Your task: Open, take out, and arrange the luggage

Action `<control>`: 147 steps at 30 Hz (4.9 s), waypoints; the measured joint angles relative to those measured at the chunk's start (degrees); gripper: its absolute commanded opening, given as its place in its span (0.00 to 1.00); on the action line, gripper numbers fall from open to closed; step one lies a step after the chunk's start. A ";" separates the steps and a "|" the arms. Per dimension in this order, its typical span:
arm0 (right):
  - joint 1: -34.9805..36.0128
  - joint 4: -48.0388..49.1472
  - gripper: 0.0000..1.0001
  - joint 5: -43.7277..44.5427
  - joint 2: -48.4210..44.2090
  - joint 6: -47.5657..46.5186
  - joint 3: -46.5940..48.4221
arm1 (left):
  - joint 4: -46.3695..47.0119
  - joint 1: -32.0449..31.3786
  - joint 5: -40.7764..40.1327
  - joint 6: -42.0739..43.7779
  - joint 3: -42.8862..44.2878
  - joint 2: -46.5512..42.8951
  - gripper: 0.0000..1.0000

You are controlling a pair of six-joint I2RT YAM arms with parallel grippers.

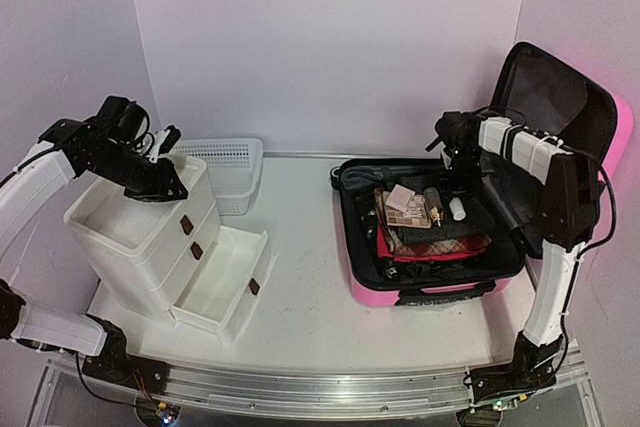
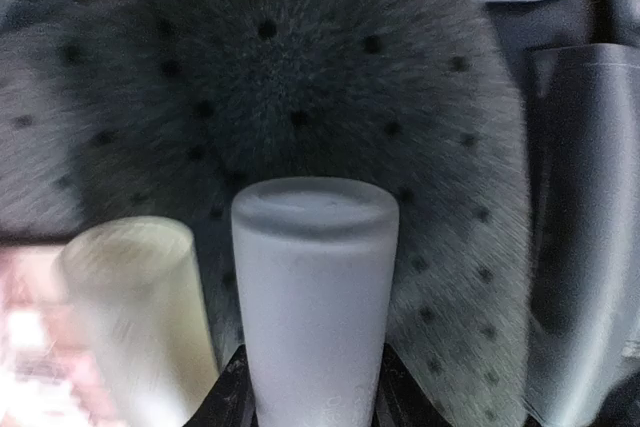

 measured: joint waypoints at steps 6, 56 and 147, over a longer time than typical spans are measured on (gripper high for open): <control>0.92 2.51 0.00 -6.27 -13.25 -5.95 -1.38 | 0.35 0.00 0.31 0.02 0.00 0.04 0.09; 49.62 25.99 0.00 -23.17 33.53 -102.01 34.25 | 6.38 0.07 10.01 -1.49 -4.15 -1.86 0.06; 55.69 88.41 0.85 -3.52 11.96 -21.20 -25.62 | 9.01 -0.79 14.27 -1.01 -6.01 -1.51 0.09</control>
